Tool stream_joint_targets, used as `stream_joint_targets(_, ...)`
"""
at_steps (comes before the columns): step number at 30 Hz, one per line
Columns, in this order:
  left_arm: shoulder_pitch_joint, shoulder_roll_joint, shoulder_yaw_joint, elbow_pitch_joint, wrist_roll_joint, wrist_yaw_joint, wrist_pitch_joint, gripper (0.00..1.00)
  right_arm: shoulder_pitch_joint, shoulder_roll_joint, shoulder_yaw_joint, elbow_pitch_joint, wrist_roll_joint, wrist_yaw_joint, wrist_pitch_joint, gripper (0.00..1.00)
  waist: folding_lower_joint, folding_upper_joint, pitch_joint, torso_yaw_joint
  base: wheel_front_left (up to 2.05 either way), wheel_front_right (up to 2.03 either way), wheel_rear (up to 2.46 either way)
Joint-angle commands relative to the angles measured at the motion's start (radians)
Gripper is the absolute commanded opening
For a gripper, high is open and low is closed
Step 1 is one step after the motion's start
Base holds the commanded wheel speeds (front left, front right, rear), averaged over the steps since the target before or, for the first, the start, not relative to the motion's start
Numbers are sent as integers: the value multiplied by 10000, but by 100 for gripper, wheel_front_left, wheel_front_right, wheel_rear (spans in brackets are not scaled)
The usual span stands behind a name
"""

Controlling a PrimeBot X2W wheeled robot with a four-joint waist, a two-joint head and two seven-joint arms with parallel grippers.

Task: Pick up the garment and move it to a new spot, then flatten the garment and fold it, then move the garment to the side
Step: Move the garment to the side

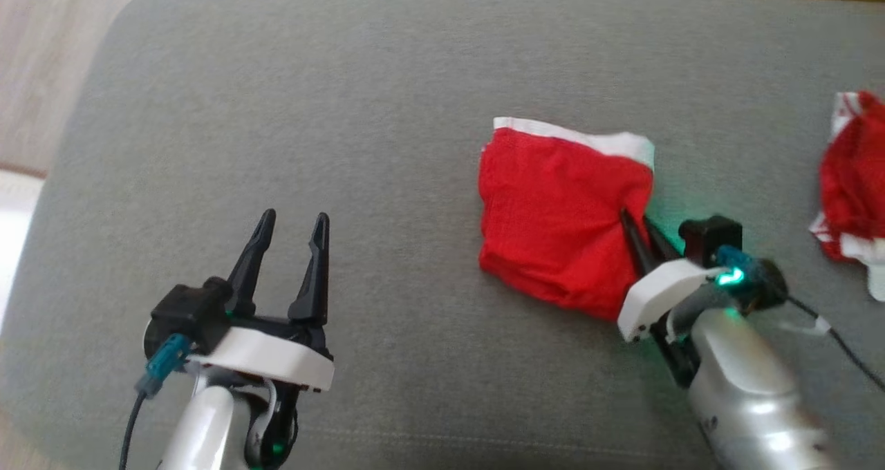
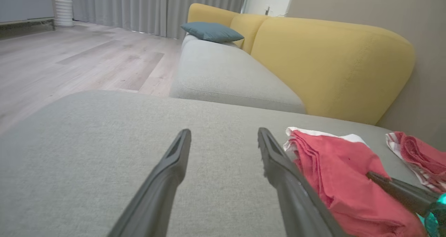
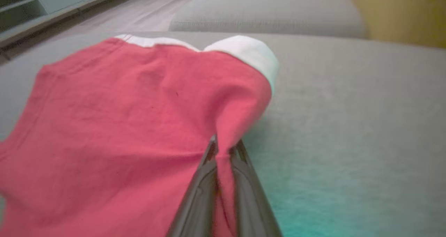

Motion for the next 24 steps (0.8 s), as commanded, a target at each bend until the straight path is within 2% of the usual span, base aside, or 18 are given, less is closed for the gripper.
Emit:
stream_joint_targets(1, -439, 58, 319, -375, 46, -38, -122, 100, -545, -184, 76, -619, -604, 37, -206, 0, 0, 0, -132, -513, 0, 0, 0)
stream_joint_targets(6, -484, 58, 283, -439, 60, -37, -122, 100, -903, -1051, 235, -1590, -1416, 37, 1, 0, 0, 0, -111, -1222, 0, 0, 0)
stream_joint_targets(9, -541, 58, 319, -483, 114, -45, -122, 100, -1213, -1945, 603, -2099, -1459, 37, 576, 0, 0, 0, 59, -1581, 0, 0, 0)
stream_joint_targets(10, -572, 58, 328, -490, 137, -56, -122, 100, -1303, -2297, 739, -2229, -1388, 37, 783, 0, 0, 0, 131, -1678, 0, 0, 0)
stream_joint_targets(11, -572, 58, 328, -490, 137, -56, -122, 100, -1303, -2297, 739, -2229, -1388, 37, 783, 0, 0, 0, 131, -1678, 0, 0, 0)
stream_joint_targets(13, -655, 58, 341, -490, 183, -84, -122, 100, -1422, -3001, 986, -2365, -1025, 37, 1301, 0, 0, 0, 283, -1831, 0, 0, 0)
stream_joint_targets(19, -962, 58, 362, -511, 267, -167, -122, 100, -1755, -5503, 1549, -2666, -117, 37, 2487, 0, 0, 0, 815, -2054, 0, 0, 0)
stream_joint_targets(21, -1039, 58, 405, -519, 303, -193, -122, 100, -1812, -5981, 1479, -2820, 8, 37, 2689, 0, 0, 0, 985, -2108, 0, 0, 0)
stream_joint_targets(24, -1130, 58, 490, -529, 347, -230, -122, 100, -1826, -6343, 1293, -3038, 214, 37, 2805, 0, 0, 0, 1182, -2188, 0, 0, 0)
